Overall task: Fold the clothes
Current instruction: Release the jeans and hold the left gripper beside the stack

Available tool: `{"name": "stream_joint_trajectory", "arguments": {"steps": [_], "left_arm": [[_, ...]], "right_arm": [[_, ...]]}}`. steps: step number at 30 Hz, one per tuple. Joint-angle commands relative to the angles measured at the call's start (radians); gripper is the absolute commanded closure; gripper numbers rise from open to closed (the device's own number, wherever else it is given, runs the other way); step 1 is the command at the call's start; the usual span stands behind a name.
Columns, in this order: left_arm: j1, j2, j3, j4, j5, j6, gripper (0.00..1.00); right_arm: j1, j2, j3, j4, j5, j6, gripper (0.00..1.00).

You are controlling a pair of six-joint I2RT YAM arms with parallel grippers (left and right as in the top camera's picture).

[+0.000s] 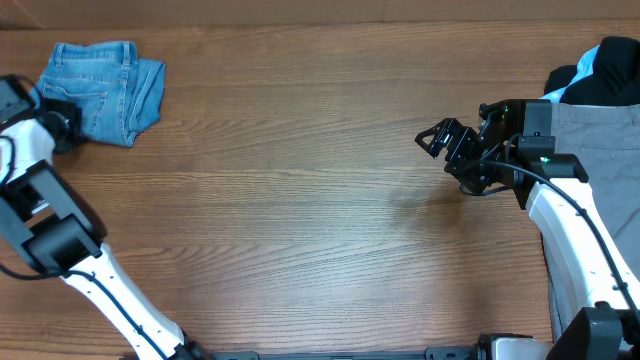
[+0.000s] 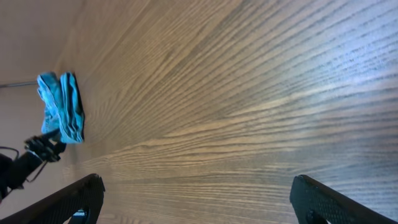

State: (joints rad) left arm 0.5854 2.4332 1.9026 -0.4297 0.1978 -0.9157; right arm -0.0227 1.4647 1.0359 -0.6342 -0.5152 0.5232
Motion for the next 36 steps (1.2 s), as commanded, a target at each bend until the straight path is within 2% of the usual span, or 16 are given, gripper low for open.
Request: {"name": "stream_joint_trajectory", "arguments": {"steps": [1,10,16,18,21,22,23,30,31,36], "left_arm": [[-0.092,0.051,-0.021,0.044,-0.139,-0.103,0.62],[-0.182,0.094,-0.021,0.179,-0.202,-0.123,0.61],[-0.174,0.14,-0.021,0.181,-0.201,-0.111,0.59],[-0.168,0.144,-0.021,0.18,-0.202,-0.061,0.49],[-0.165,0.139,-0.018,0.181,-0.202,0.001,0.16],[-0.165,0.137,-0.013,0.176,-0.201,0.024,0.01],[-0.165,0.136,-0.005,0.164,-0.201,0.05,0.0],[-0.165,0.126,0.121,-0.168,-0.208,0.068,0.0],[-0.164,0.116,0.157,-0.257,-0.22,0.082,0.0],[-0.163,0.062,0.251,-0.499,-0.346,0.086,0.0]], "right_arm": [[0.001,0.006,0.011,-0.012,0.01,-0.002,0.0],[0.001,0.006,0.011,-0.08,0.01,-0.003,0.0],[0.001,0.006,0.011,-0.095,0.011,-0.003,0.0],[0.001,0.006,0.011,-0.095,0.011,-0.003,0.0],[0.001,0.006,0.011,-0.094,0.011,-0.003,0.0],[0.001,0.006,0.011,-0.094,0.012,-0.003,0.0],[0.001,0.006,0.011,-0.094,0.019,-0.003,0.0],[0.001,0.006,0.011,-0.094,0.045,-0.003,0.0],[0.001,0.006,0.011,-0.094,0.045,-0.003,0.0],[0.001,0.006,0.011,-0.098,0.044,-0.005,0.0]]}}
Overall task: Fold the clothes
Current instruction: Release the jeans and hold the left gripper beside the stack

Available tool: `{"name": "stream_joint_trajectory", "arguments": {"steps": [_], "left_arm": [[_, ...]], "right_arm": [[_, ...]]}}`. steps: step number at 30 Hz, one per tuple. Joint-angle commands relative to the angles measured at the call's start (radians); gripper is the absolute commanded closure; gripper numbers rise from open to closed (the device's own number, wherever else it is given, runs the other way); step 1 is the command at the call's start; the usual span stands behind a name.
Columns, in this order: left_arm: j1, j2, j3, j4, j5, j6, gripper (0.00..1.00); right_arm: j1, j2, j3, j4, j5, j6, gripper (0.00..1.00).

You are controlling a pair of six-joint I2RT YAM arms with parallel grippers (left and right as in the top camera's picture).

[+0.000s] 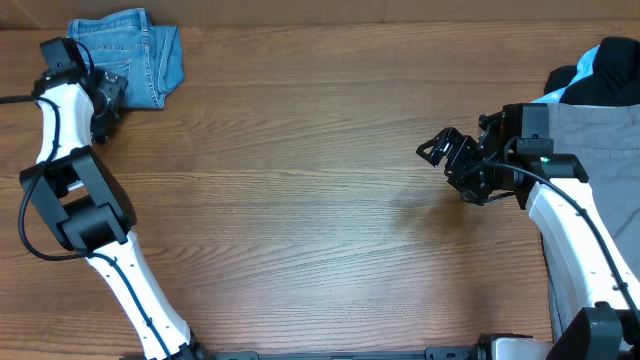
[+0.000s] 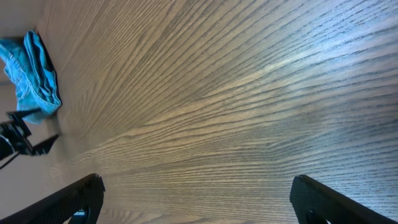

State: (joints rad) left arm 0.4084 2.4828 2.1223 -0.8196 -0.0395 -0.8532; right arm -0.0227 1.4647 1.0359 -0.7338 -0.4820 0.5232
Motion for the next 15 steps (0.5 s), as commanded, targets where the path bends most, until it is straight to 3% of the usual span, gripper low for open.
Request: {"name": "stream_joint_trajectory", "arguments": {"steps": [1,5,15], "left_arm": [[0.014,-0.004,0.044,-0.155,-0.137,0.023,0.0],[0.014,-0.101,0.068,-0.312,-0.172,0.053,0.0],[-0.018,-0.407,0.068,-0.388,-0.145,0.152,0.0]], "right_arm": [[0.001,0.006,0.011,0.001,0.011,-0.006,0.0],[0.001,0.006,0.011,0.002,0.011,-0.011,0.0],[0.001,0.006,0.011,-0.063,0.011,-0.095,0.0]]}}
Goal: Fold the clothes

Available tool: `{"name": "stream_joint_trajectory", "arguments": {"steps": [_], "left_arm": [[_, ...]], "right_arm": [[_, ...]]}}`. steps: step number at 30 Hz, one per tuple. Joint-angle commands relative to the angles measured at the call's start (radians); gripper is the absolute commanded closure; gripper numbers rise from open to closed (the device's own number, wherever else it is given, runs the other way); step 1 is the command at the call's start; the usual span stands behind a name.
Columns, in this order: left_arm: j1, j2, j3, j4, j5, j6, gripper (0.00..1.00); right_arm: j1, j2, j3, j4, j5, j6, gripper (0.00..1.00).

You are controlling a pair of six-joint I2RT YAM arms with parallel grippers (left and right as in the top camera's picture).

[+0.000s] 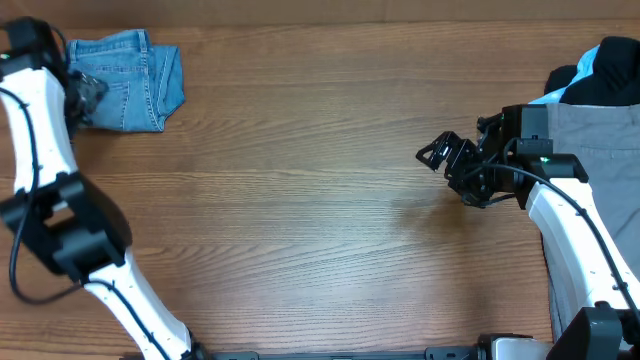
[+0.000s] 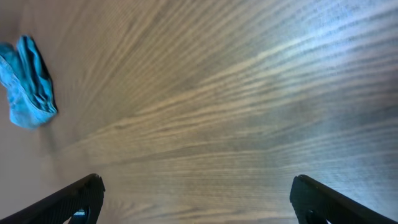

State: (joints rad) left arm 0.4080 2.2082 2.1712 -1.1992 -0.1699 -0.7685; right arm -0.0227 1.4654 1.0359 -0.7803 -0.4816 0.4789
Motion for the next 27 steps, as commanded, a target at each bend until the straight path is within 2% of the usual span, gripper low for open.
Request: {"name": "stream_joint_trajectory", "arguments": {"steps": [1,6,8,10,11,12,16,20,27], "left_arm": [[-0.021,-0.15,0.019,-0.01,-0.007,0.09,0.0],[-0.039,-0.161,0.005,-0.066,0.031,0.122,0.0],[-0.046,-0.146,-0.025,-0.068,0.036,0.114,0.08],[-0.05,-0.104,-0.084,-0.029,0.064,0.111,0.52],[-0.05,-0.086,-0.099,-0.009,0.074,0.111,0.69],[-0.05,-0.065,-0.113,0.016,0.085,0.111,0.96],[-0.05,0.04,-0.129,0.163,0.14,0.189,0.96],[-0.05,0.143,-0.129,0.287,0.135,0.27,0.96],[-0.05,0.244,-0.129,0.457,0.107,0.275,0.96]], "right_arm": [[0.001,0.005,0.011,-0.022,0.01,-0.06,0.0],[0.001,0.005,0.011,-0.036,0.01,-0.065,0.0],[0.001,0.005,0.011,-0.036,0.01,-0.064,0.0],[0.001,0.005,0.011,-0.042,0.01,-0.064,0.0],[0.001,0.005,0.011,-0.045,0.01,-0.065,0.0],[0.001,0.005,0.011,-0.045,0.01,-0.065,0.0],[0.001,0.005,0.011,-0.042,0.01,-0.065,0.0],[0.001,0.005,0.011,-0.037,0.01,-0.064,0.0],[0.001,0.005,0.011,-0.038,0.01,-0.064,0.0]]}}
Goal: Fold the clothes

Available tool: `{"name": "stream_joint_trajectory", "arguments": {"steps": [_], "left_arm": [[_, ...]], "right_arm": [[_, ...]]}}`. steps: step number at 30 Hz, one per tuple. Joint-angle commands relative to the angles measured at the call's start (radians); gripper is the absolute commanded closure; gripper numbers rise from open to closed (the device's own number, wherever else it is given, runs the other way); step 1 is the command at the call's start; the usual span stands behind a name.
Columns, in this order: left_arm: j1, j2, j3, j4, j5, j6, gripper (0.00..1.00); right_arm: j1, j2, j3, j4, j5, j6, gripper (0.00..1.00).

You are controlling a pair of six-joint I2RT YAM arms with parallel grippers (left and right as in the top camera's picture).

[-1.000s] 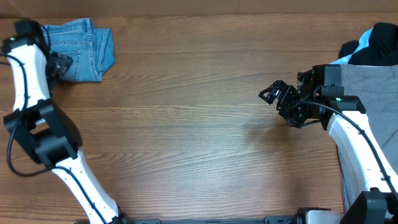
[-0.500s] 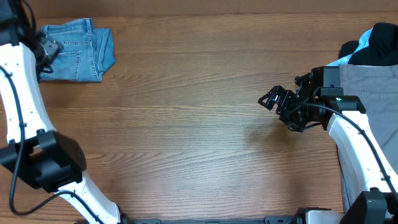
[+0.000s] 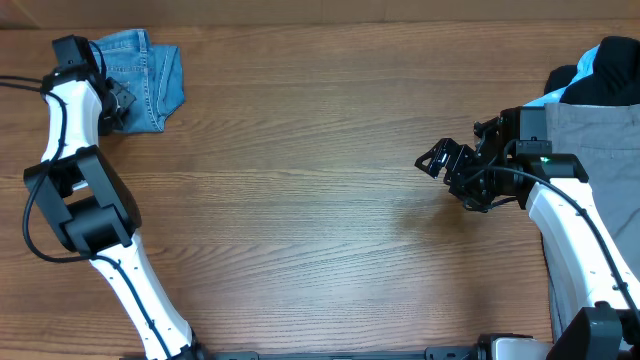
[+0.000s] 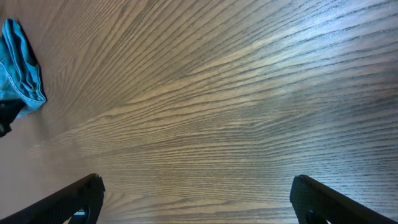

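Folded blue jeans (image 3: 143, 64) lie at the table's far left corner; they also show in the right wrist view as a blue bundle (image 4: 20, 62). My left gripper (image 3: 112, 103) sits at the jeans' near left edge, and its jaws are too small to read. My right gripper (image 3: 436, 158) hovers over bare wood right of centre. It is open, both black fingertips (image 4: 87, 190) spread wide with nothing between them (image 4: 197, 182).
A pile of clothes sits at the right edge: a grey garment (image 3: 598, 140) under my right arm, with black and light-blue cloth (image 3: 608, 62) behind it. The wooden table (image 3: 300, 200) stretches between the two arms.
My left arm has shifted right from the table's left edge, so its gripper is now against the jeans' left side. The jeans and right gripper have hardly moved.
The jeans first lay tilted, nearer the left edge, with my left gripper at their side. Then they sat squared up at the far left corner. My left arm was then off to the left, and is now back beside them. My right gripper stayed open, hovering.
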State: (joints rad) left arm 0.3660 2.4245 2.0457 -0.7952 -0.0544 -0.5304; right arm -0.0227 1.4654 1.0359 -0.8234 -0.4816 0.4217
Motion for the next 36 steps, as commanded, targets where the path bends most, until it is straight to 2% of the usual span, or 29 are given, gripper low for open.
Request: {"name": "stream_joint_trajectory", "arguments": {"steps": [1,4,8,20,28,32,36], "left_arm": [[-0.008,0.038,-0.003,0.093,-0.008,0.036,0.96],[-0.008,0.052,-0.003,0.147,-0.008,0.027,0.96],[-0.008,0.08,-0.004,0.197,-0.027,-0.054,0.96],[-0.006,0.219,-0.003,0.314,-0.038,-0.088,0.96],[-0.012,0.253,-0.003,0.457,-0.053,-0.199,0.96],[-0.017,0.252,-0.003,0.481,-0.018,-0.251,0.96],[-0.03,0.251,0.0,0.463,0.028,-0.251,0.96]], "right_arm": [[0.001,0.005,0.011,0.005,0.01,-0.007,0.0],[0.001,0.005,0.011,0.005,0.01,-0.007,0.0],[0.001,0.005,0.011,0.005,0.01,-0.006,0.0],[0.001,0.005,0.011,-0.01,0.01,-0.003,0.0],[0.001,0.005,0.011,-0.045,0.01,0.001,0.0],[0.001,0.005,0.011,-0.047,0.01,0.003,0.0],[0.001,0.005,0.011,-0.047,0.01,0.023,0.0]]}}
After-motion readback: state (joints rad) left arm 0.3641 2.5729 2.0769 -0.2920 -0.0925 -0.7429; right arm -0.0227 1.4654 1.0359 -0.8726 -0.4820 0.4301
